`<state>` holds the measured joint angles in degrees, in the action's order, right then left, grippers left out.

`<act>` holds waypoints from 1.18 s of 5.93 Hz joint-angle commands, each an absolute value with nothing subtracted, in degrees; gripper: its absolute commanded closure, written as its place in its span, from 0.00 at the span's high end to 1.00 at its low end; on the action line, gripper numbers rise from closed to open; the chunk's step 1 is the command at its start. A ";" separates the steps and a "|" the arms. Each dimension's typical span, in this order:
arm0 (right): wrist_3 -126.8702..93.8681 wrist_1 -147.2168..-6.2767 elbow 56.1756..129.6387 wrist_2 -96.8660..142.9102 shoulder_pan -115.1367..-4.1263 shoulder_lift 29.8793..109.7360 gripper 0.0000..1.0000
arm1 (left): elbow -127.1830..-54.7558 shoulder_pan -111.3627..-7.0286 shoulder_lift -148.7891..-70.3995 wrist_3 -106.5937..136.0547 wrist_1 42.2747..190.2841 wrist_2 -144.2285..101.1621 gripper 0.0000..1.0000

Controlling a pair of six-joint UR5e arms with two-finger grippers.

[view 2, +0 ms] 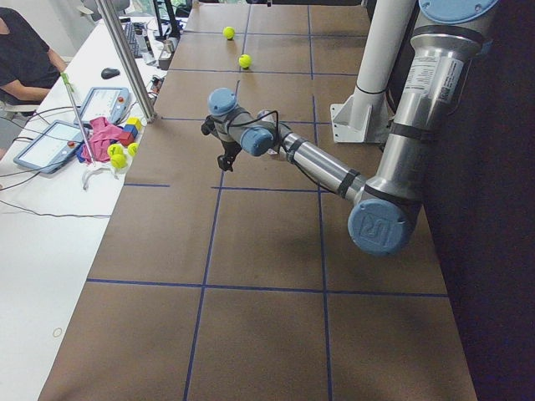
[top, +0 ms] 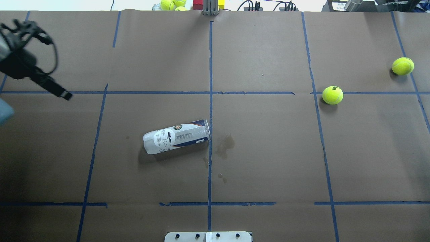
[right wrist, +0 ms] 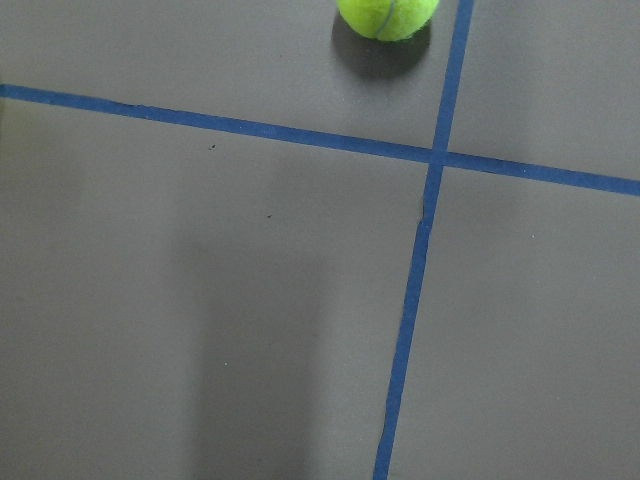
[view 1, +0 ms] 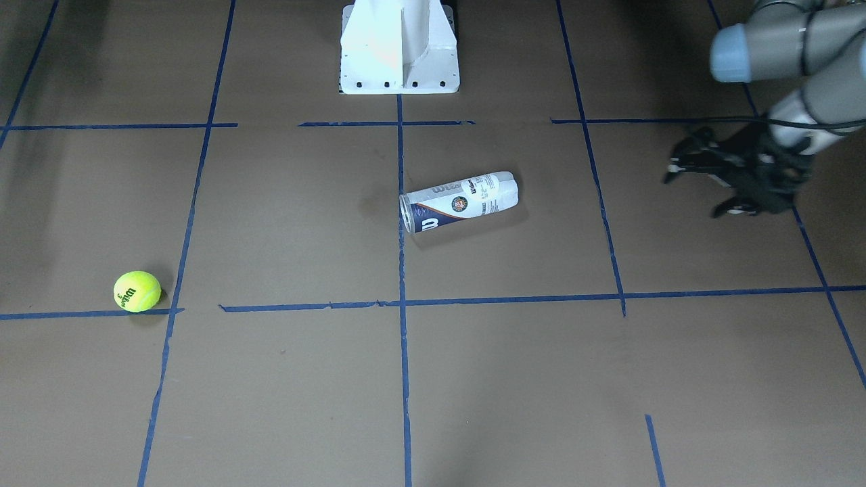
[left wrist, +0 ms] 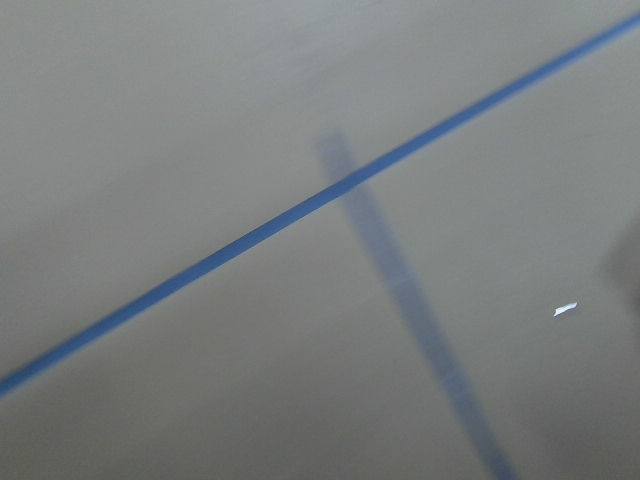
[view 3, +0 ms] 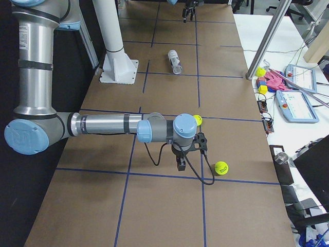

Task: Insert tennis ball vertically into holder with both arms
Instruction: 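Reach the left gripper down and grasp the clear tube's open end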

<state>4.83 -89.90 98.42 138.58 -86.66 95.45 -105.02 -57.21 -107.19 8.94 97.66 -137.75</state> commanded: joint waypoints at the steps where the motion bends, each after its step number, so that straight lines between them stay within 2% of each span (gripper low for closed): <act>1: 4.83 -89.82 98.52 139.66 -86.66 95.62 1.00 | -104.77 -41.83 -118.34 9.84 97.30 -126.04 1.00; 3: 4.83 -89.74 98.53 139.57 -86.31 95.54 1.00 | -100.14 -37.53 -128.52 5.58 91.10 -121.30 1.00; 4: 4.83 -89.65 98.61 139.57 -86.22 95.45 1.00 | -95.24 -36.49 -133.72 2.41 87.57 -120.51 1.00; 7: 4.92 -89.65 98.70 139.57 -86.22 95.45 1.00 | -89.14 -32.45 -142.44 -8.70 75.97 -111.90 1.00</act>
